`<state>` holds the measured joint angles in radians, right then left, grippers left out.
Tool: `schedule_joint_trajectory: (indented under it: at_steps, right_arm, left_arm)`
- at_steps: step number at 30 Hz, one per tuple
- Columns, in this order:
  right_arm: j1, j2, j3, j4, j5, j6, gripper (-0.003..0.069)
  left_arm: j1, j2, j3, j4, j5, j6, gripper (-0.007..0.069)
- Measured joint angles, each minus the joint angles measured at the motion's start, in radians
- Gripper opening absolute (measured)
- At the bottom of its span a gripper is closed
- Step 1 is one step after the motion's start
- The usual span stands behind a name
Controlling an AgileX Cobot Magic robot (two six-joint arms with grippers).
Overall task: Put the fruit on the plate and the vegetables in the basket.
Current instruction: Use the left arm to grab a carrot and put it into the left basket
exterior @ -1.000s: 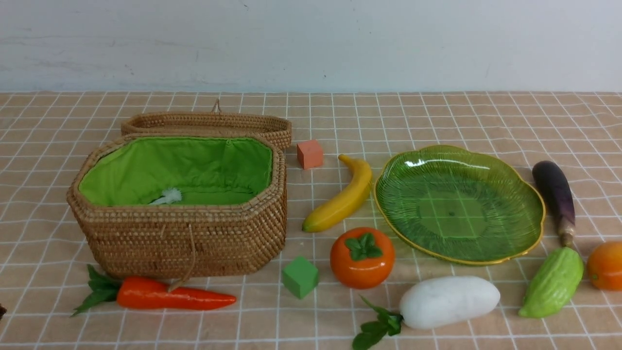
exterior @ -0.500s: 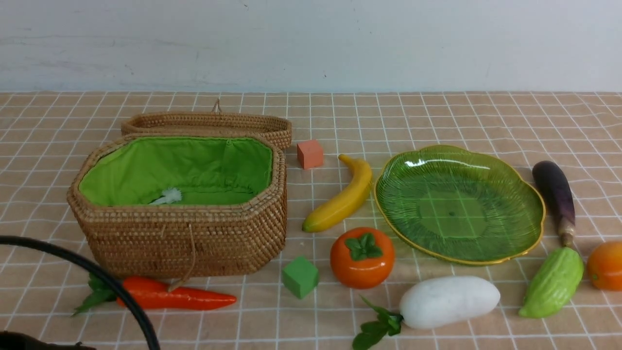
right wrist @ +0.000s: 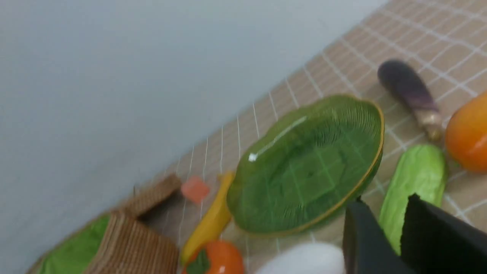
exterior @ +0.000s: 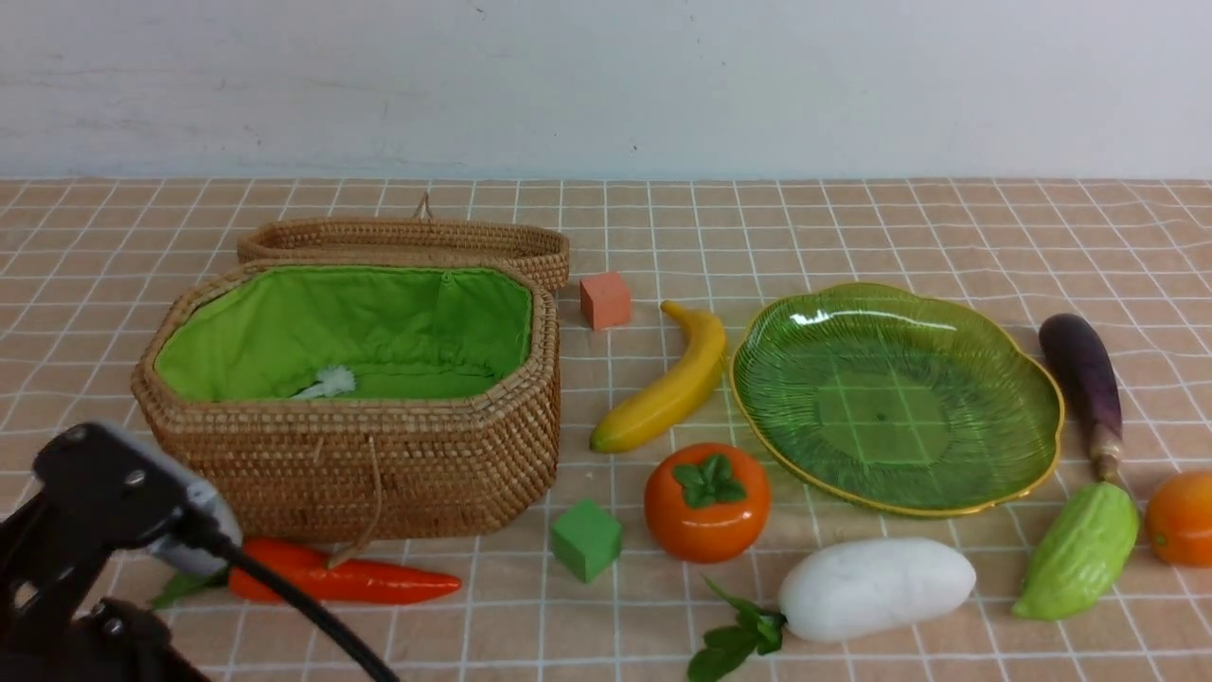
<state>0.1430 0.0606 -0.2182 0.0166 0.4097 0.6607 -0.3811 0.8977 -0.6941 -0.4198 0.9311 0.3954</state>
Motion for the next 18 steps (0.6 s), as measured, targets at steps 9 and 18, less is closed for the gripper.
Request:
schedule_joint_trajectory:
  at_steps: [9, 18]
  right_arm:
    - [0.388, 0.270, -0.549, 0.111, 0.615, -0.425, 0.0135]
    - [0.570, 0.279, -0.717, 0.136, 0.787, -0.500, 0.0136]
  left_arm:
    - [-0.127, 0.286, -0.155, 0.160, -0.016, 0.235, -0.0013]
    - [-0.142, 0.526, -0.203, 0.366, -0.125, 0.429, 0.0074]
